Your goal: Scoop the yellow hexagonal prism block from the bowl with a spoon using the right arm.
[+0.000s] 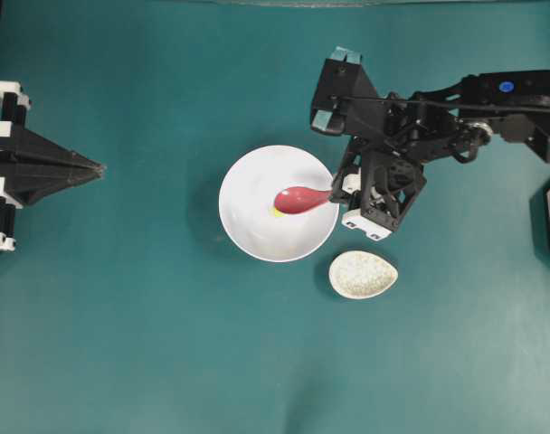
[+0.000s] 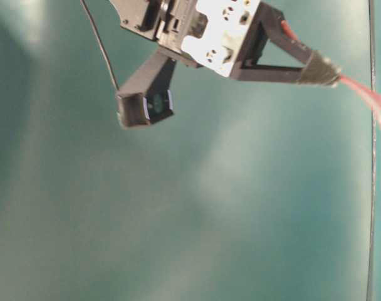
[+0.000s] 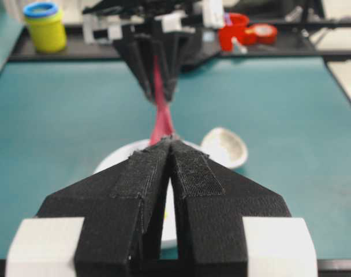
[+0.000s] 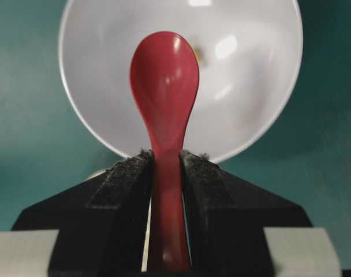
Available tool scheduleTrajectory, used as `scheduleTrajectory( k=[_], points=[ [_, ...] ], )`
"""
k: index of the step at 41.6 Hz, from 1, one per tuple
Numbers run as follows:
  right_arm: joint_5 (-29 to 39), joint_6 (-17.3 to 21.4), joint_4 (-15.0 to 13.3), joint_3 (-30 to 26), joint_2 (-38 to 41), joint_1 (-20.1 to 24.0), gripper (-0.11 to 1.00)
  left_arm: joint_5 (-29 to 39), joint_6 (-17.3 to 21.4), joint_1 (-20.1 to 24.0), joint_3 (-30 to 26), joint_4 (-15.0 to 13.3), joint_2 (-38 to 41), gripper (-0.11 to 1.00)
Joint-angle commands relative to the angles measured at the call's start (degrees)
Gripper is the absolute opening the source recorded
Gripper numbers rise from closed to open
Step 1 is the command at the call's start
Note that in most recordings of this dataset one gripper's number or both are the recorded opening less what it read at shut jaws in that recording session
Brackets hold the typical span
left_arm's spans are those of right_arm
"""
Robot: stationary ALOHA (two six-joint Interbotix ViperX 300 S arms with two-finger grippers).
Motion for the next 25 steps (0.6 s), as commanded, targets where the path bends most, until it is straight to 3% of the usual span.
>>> scheduleTrajectory(
  k=[1, 10, 25],
  points=[
    [2.2, 1.1, -1.3, -2.2, 0.3, 0.0, 0.23, -0.5, 0.0, 0.0, -0.8, 0.2, 0.4, 0.0],
    [4.8, 1.8, -2.8, -3.7, 3.3, 0.4, 0.23, -0.4, 0.0, 0.0, -0.8, 0.2, 0.4, 0.0],
    [4.8, 1.9, -2.9, -5.4, 7.4, 1.4, 0.23, -0.3, 0.0, 0.0, -0.8, 0.2, 0.4, 0.0]
  ],
)
